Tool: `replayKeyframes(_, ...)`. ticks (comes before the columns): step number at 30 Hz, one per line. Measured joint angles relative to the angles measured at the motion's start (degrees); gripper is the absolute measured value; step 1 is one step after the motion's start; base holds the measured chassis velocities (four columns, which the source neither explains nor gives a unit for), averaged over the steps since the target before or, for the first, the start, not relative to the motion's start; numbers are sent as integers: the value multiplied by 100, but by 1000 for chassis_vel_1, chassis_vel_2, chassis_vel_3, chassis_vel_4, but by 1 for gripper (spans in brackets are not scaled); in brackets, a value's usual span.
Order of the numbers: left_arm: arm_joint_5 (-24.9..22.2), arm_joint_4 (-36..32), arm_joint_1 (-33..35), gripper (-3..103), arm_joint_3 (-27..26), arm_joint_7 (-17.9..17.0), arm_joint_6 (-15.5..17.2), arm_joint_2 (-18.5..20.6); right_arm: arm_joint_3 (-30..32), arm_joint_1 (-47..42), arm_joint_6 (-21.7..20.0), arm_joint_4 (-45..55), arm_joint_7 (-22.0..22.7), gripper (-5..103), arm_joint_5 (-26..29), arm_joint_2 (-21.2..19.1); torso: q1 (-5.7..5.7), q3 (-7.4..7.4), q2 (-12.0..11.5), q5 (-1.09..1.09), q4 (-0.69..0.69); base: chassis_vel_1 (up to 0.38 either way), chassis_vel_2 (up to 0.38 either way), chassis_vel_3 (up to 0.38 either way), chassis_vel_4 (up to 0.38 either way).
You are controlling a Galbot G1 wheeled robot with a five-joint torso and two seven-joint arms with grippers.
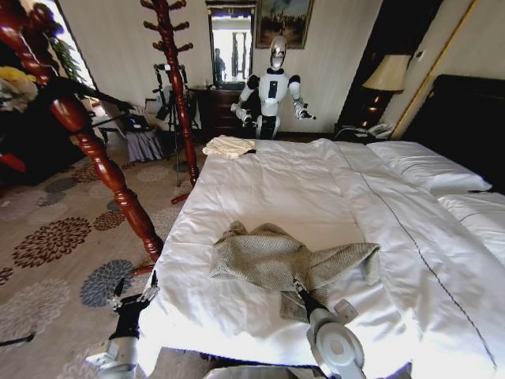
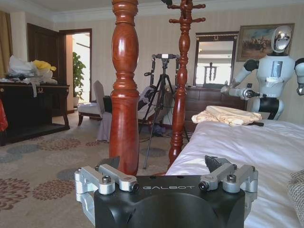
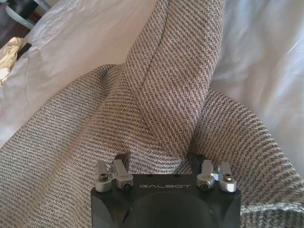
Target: Pick up the clothes from the bed and hang them on the clothes hanger.
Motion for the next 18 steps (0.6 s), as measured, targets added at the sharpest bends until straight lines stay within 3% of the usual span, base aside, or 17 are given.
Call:
replayKeyframes(1,0,0,0,100,0,0,0,0,0,0,0,0,0,68,0,0,0,0,0,0,0,0,0,0,0)
replayKeyframes(5,-9,-35,13,100,-11,-2,3,-13,27,60,177,-84,-166,46,-26,60,0,0,0,0,0,0,0,0,0)
replayKeyframes(8,-20,-48,20,100,-28,-3,4,-13,24,20,268,-58,-258,41,-71,55,0,0,0,0,0,0,0,0,0)
replayKeyframes(10,-24,-48,22,100,-32,-4,4,-12,22,-26,316,-12,-309,29,-108,43,0,0,0,0,0,0,0,0,0)
replayKeyframes(13,-24,-47,24,100,-32,-5,4,-13,19,-114,371,122,-366,24,-139,28,0,0,0,0,0,0,0,0,0)
replayKeyframes(18,-1,-44,24,100,17,-7,4,-36,7,-273,402,419,-410,4,-151,-6,0,0,0,0,0,0,0,0,0)
